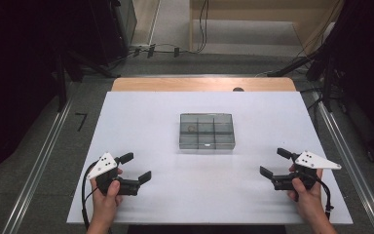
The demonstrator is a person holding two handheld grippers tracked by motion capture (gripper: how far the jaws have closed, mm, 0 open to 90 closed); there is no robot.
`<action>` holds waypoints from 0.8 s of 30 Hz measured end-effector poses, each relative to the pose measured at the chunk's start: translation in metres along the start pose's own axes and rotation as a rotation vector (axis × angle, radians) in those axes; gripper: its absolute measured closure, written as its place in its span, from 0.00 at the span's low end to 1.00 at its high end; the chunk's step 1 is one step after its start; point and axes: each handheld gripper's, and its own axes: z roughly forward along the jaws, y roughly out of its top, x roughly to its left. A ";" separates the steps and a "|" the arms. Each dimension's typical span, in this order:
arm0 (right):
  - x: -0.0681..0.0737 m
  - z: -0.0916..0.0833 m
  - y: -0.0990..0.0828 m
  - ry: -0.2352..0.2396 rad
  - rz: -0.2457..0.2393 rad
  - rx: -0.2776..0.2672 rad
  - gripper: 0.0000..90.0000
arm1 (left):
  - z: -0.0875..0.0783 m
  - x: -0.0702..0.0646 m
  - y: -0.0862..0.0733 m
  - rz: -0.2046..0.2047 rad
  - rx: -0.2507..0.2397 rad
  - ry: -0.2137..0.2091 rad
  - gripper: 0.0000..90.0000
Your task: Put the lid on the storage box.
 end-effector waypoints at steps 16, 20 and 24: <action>-0.018 -0.029 -0.011 -0.064 0.013 0.007 0.00 | -0.017 0.017 -0.007 -0.030 -0.016 0.039 0.00; -0.024 -0.039 -0.015 -0.080 0.017 0.015 0.00 | -0.019 0.020 -0.008 -0.034 -0.017 0.044 0.00; -0.032 -0.046 -0.018 -0.100 0.030 0.013 0.00 | -0.020 0.022 -0.009 -0.034 -0.015 0.050 0.00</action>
